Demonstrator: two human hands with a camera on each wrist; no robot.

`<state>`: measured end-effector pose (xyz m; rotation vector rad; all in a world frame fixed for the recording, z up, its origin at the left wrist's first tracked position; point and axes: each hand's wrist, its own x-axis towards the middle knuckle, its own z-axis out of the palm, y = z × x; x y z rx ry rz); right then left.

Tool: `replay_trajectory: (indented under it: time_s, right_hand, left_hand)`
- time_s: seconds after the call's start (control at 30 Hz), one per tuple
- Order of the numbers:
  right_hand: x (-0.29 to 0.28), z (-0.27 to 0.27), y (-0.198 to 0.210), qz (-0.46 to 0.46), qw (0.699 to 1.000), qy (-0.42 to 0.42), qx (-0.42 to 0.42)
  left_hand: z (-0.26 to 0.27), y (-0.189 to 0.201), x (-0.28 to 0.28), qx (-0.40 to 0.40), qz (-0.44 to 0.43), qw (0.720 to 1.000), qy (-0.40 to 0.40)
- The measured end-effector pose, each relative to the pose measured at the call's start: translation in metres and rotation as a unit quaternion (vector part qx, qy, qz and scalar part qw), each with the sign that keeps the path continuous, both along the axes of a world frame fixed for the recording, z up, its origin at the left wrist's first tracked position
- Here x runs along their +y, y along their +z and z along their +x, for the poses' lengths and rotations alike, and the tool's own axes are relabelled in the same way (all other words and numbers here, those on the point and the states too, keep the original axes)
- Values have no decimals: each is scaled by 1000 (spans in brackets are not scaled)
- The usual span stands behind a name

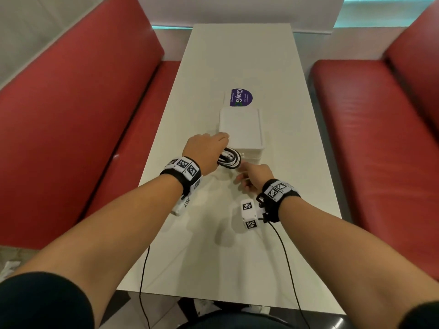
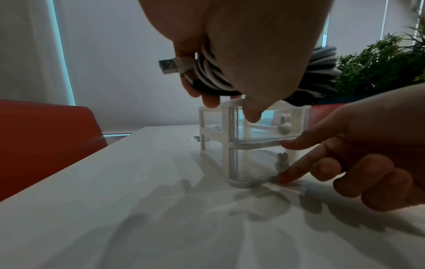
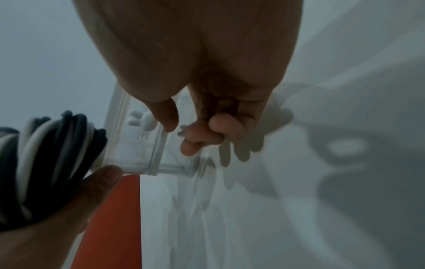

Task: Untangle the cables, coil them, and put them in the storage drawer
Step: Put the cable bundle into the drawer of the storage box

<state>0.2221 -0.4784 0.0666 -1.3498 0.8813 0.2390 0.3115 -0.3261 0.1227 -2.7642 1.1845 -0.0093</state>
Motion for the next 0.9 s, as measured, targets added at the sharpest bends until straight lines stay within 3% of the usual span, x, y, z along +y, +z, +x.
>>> replay_trajectory:
  time_s: [0.27, 0.37, 0.43, 0.47, 0.53, 0.57, 0.63, 0.73, 0.9]
  right_hand:
    - [9, 3, -9, 18, 999, -28, 21]
    - [8, -7, -10, -10, 1000, 9, 13]
    - [6, -15, -8, -85, 994, 64, -3]
    - [4, -18, -6, -169, 981, 99, -15]
    - [-2, -23, 0, -366, 920, 129, -58]
    - [-5, -23, 2, -422, 893, 123, -96]
    - [-9, -20, 3, -475, 853, 144, -164]
    - [-10, -15, -11, -544, 784, 251, -161]
    - [-3, -26, -15, -533, 778, 276, -185]
  left_hand:
    - [10, -7, 7, -20, 18, 999, -25]
    - [10, -7, 8, -23, 14, 999, -25]
    - [12, -7, 10, -22, 10, 999, -25]
    - [13, -7, 12, -20, 8, 999, -26]
    - [15, -9, 14, -17, 5, 999, -28]
    - [16, -10, 15, -16, 3, 999, -27]
    - [17, -10, 16, -13, -4, 1000, -23]
    - [15, -10, 15, -12, -7, 1000, -20]
    - [13, -8, 14, -14, 2, 1000, -12]
